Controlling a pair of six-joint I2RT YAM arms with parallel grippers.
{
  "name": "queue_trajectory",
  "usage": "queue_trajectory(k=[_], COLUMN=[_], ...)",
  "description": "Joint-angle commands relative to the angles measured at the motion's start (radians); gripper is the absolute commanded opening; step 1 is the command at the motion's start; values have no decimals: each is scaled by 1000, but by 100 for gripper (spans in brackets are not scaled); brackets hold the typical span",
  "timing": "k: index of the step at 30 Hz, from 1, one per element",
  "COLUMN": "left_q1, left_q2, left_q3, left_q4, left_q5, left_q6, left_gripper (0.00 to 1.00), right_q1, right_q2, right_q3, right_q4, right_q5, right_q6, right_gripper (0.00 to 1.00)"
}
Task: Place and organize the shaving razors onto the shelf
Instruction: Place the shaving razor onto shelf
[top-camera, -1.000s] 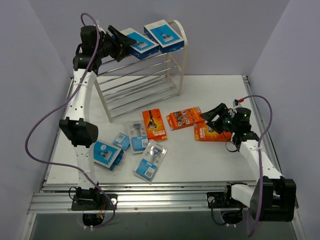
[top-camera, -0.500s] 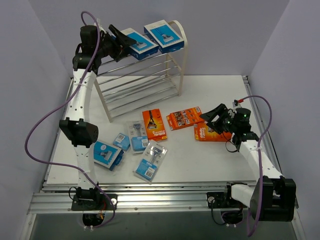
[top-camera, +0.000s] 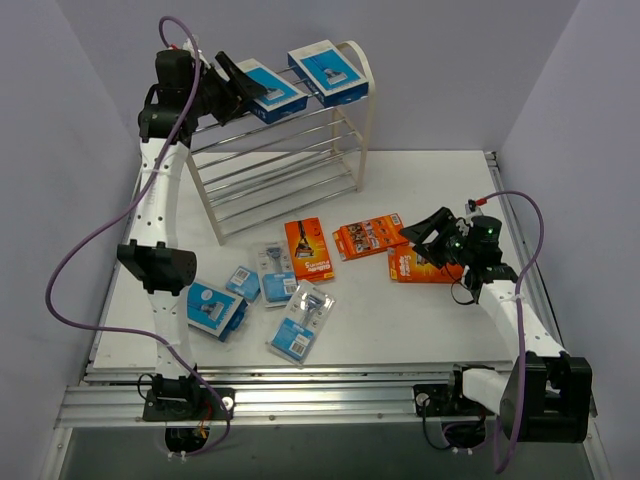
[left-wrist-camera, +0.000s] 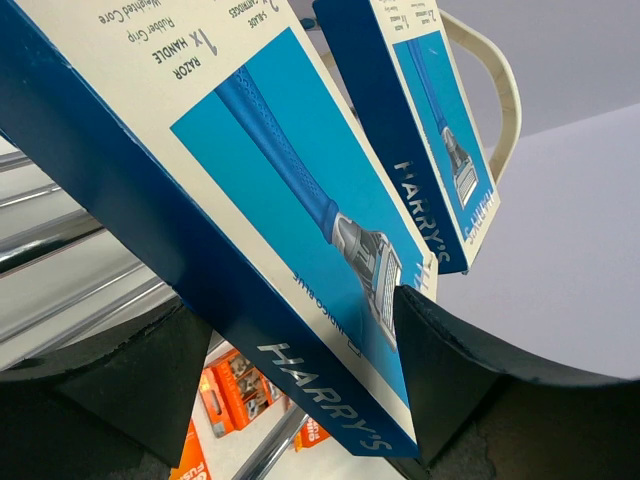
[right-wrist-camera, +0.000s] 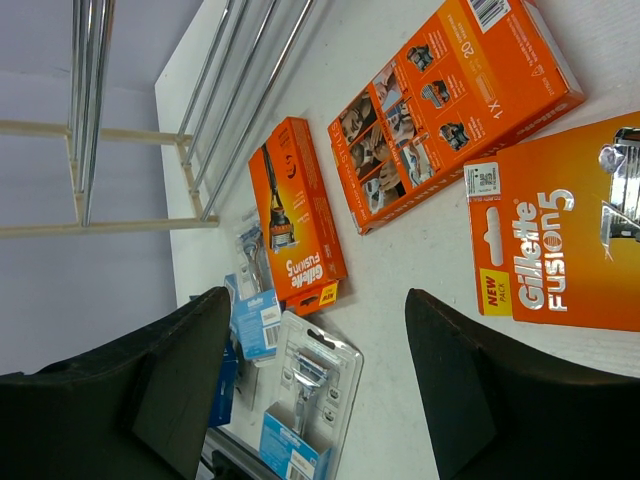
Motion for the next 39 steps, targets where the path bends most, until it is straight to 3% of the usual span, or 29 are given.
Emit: queue_trajectory(k=[1, 14, 17, 26, 39], left_q1=[6, 0, 6, 34, 107], left_q2=[-35, -73, -89, -100, -184], left_q3=[40, 43, 43, 46, -12], left_q4=[-96, -187, -204, -273, -236], left_q5=[-31, -41, -45, 6, 28], left_q6=[64, 113, 116, 107, 70], left_gripper=[81, 86, 96, 94, 94], right_q1=[-8, -8, -8, -8, -8], right_q2=[8, 8, 10, 0, 11], right_q3=[8, 7, 8, 5, 7], right_q4=[36, 42, 42, 39, 52], right_q5=[-29, -34, -35, -35, -49], right_q6=[-11, -14, -14, -16, -8], right_gripper=[66, 66, 66, 66, 66])
